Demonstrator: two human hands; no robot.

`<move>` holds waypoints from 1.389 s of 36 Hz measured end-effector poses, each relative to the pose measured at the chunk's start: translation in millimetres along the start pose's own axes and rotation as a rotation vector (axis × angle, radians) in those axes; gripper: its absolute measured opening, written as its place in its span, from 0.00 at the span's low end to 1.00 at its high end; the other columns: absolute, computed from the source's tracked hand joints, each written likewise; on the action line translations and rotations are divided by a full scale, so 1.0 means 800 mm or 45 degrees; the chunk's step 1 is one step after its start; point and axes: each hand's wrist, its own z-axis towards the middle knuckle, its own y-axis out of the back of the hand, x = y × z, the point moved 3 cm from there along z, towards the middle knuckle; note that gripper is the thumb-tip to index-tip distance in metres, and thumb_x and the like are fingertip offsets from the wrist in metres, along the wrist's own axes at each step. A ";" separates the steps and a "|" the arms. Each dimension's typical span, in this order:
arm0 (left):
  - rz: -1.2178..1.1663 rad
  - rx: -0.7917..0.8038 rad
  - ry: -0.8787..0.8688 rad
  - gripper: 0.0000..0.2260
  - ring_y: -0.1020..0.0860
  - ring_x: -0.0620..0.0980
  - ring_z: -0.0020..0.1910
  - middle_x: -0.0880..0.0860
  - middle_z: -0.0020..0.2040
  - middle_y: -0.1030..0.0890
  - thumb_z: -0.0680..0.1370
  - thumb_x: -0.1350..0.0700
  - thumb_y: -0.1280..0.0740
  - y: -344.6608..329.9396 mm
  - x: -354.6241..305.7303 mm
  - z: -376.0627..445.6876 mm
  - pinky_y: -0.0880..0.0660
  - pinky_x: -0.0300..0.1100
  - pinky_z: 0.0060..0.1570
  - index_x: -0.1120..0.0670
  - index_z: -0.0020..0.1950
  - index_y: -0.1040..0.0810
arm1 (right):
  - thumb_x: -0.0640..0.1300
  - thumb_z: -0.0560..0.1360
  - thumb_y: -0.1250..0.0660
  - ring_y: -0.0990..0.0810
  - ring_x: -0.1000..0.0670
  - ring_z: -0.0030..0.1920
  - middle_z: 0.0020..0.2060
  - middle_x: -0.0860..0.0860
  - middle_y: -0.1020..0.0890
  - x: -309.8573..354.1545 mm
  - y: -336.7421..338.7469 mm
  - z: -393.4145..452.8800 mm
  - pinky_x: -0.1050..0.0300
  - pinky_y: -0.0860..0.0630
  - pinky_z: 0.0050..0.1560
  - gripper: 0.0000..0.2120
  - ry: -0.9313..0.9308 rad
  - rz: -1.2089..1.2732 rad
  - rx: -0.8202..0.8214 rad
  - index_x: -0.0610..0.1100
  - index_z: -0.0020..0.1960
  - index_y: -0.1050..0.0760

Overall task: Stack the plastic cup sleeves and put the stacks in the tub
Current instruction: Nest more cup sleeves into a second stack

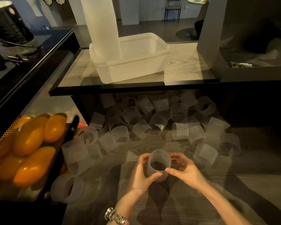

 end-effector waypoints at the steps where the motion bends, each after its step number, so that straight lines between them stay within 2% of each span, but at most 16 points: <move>1: -0.005 0.003 -0.003 0.26 0.27 0.35 0.58 0.42 0.57 0.25 0.63 0.54 0.23 0.000 0.000 0.000 0.30 0.36 0.58 0.43 0.56 0.32 | 0.35 0.67 0.25 0.21 0.54 0.52 0.52 0.53 0.20 0.000 0.001 0.000 0.64 0.23 0.48 0.19 -0.003 0.007 0.004 0.49 0.52 0.27; 4: -0.010 0.019 -0.005 0.28 0.27 0.35 0.58 0.42 0.57 0.24 0.62 0.53 0.23 0.003 -0.001 0.001 0.30 0.35 0.58 0.44 0.56 0.32 | 0.36 0.69 0.27 0.21 0.54 0.52 0.50 0.51 0.20 0.002 0.002 0.006 0.65 0.24 0.50 0.15 0.000 0.000 0.016 0.47 0.52 0.26; 8: -0.023 0.053 0.014 0.32 0.27 0.35 0.58 0.41 0.58 0.25 0.58 0.47 0.23 0.008 -0.005 0.004 0.31 0.31 0.56 0.44 0.58 0.32 | 0.36 0.74 0.33 0.22 0.55 0.49 0.47 0.50 0.20 0.003 0.000 0.027 0.73 0.27 0.48 0.08 -0.019 0.024 -0.003 0.40 0.53 0.24; 10: -0.048 0.060 0.052 0.32 0.28 0.33 0.59 0.40 0.59 0.26 0.60 0.45 0.21 0.015 -0.008 0.006 0.31 0.30 0.56 0.42 0.59 0.31 | 0.37 0.75 0.35 0.22 0.54 0.49 0.47 0.51 0.20 0.006 -0.002 0.040 0.71 0.26 0.49 0.08 -0.030 0.033 0.017 0.41 0.54 0.24; 13: -0.116 0.054 0.129 0.22 0.29 0.32 0.60 0.40 0.62 0.27 0.67 0.39 0.29 0.028 -0.015 0.015 0.31 0.29 0.55 0.39 0.59 0.30 | 0.41 0.77 0.36 0.22 0.54 0.51 0.48 0.51 0.20 0.011 -0.001 0.063 0.68 0.27 0.48 0.09 -0.014 0.006 0.032 0.44 0.56 0.25; 15: -0.163 0.031 0.188 0.16 0.30 0.34 0.60 0.43 0.64 0.28 0.73 0.44 0.34 0.035 -0.016 0.029 0.32 0.27 0.54 0.39 0.59 0.31 | 0.44 0.77 0.37 0.24 0.55 0.54 0.53 0.51 0.21 0.016 -0.004 0.081 0.67 0.27 0.51 0.10 -0.019 -0.029 0.058 0.48 0.58 0.27; 19: -0.090 -0.003 0.256 0.23 0.34 0.45 0.69 0.50 0.71 0.33 0.78 0.54 0.36 0.043 -0.006 0.065 0.36 0.38 0.65 0.51 0.72 0.37 | 0.46 0.78 0.37 0.27 0.54 0.61 0.64 0.47 0.25 0.026 -0.018 0.120 0.70 0.30 0.53 0.19 -0.074 -0.151 0.112 0.44 0.67 0.31; 23: -0.092 0.012 0.339 0.27 0.33 0.42 0.65 0.53 0.71 0.33 0.79 0.60 0.37 0.043 0.005 0.094 0.36 0.34 0.60 0.49 0.75 0.43 | 0.45 0.78 0.38 0.32 0.47 0.69 0.69 0.45 0.31 0.035 -0.032 0.149 0.57 0.33 0.63 0.24 -0.160 -0.221 0.116 0.41 0.72 0.38; 25: -0.052 0.051 0.407 0.28 0.34 0.45 0.68 0.54 0.73 0.35 0.79 0.59 0.38 0.038 0.011 0.105 0.37 0.38 0.64 0.47 0.75 0.45 | 0.43 0.79 0.39 0.33 0.46 0.69 0.69 0.43 0.32 0.035 -0.035 0.160 0.54 0.34 0.65 0.25 -0.186 -0.268 0.087 0.40 0.73 0.40; 28: -0.011 0.109 0.513 0.30 0.37 0.53 0.72 0.55 0.74 0.39 0.78 0.59 0.38 0.033 0.015 0.118 0.38 0.49 0.70 0.46 0.76 0.48 | 0.41 0.78 0.38 0.31 0.45 0.67 0.67 0.43 0.29 0.034 -0.042 0.169 0.58 0.33 0.61 0.24 -0.214 -0.306 0.100 0.39 0.72 0.39; 30: -0.012 0.110 0.568 0.31 0.37 0.54 0.72 0.56 0.74 0.39 0.78 0.62 0.39 0.044 0.021 0.128 0.38 0.51 0.70 0.47 0.76 0.50 | 0.40 0.78 0.38 0.29 0.45 0.65 0.66 0.42 0.28 0.039 -0.059 0.184 0.60 0.32 0.57 0.24 -0.235 -0.309 0.143 0.39 0.72 0.40; 33: 0.013 0.175 0.606 0.33 0.38 0.55 0.72 0.57 0.75 0.40 0.78 0.63 0.39 0.042 0.019 0.133 0.38 0.52 0.70 0.47 0.77 0.53 | 0.40 0.78 0.39 0.30 0.44 0.66 0.66 0.42 0.29 0.039 -0.059 0.186 0.58 0.29 0.56 0.25 -0.269 -0.335 0.139 0.40 0.73 0.41; 36: 0.003 0.179 0.611 0.33 0.40 0.55 0.73 0.57 0.75 0.43 0.78 0.64 0.39 0.038 0.017 0.132 0.39 0.51 0.71 0.48 0.77 0.53 | 0.39 0.79 0.40 0.31 0.44 0.67 0.67 0.42 0.30 0.035 -0.055 0.184 0.54 0.33 0.64 0.24 -0.289 -0.328 0.148 0.39 0.73 0.41; 39: 0.007 0.172 0.585 0.33 0.41 0.54 0.73 0.55 0.76 0.43 0.78 0.64 0.39 0.038 0.021 0.130 0.39 0.48 0.71 0.48 0.77 0.52 | 0.37 0.77 0.38 0.30 0.45 0.66 0.65 0.41 0.28 0.034 -0.059 0.179 0.58 0.32 0.61 0.23 -0.253 -0.305 0.147 0.38 0.71 0.38; 47: 0.137 0.067 0.430 0.33 0.34 0.53 0.70 0.55 0.74 0.38 0.77 0.62 0.38 0.039 0.028 0.115 0.34 0.45 0.66 0.45 0.76 0.51 | 0.33 0.70 0.31 0.31 0.48 0.67 0.65 0.45 0.28 0.031 -0.054 0.163 0.62 0.32 0.59 0.32 -0.153 -0.247 0.185 0.39 0.71 0.38; 50: 0.219 0.006 0.329 0.33 0.37 0.54 0.71 0.57 0.74 0.40 0.76 0.63 0.35 0.040 0.026 0.108 0.36 0.46 0.69 0.47 0.76 0.47 | 0.33 0.68 0.28 0.27 0.51 0.62 0.62 0.46 0.25 0.034 -0.049 0.155 0.70 0.29 0.52 0.34 -0.072 -0.261 0.195 0.39 0.71 0.37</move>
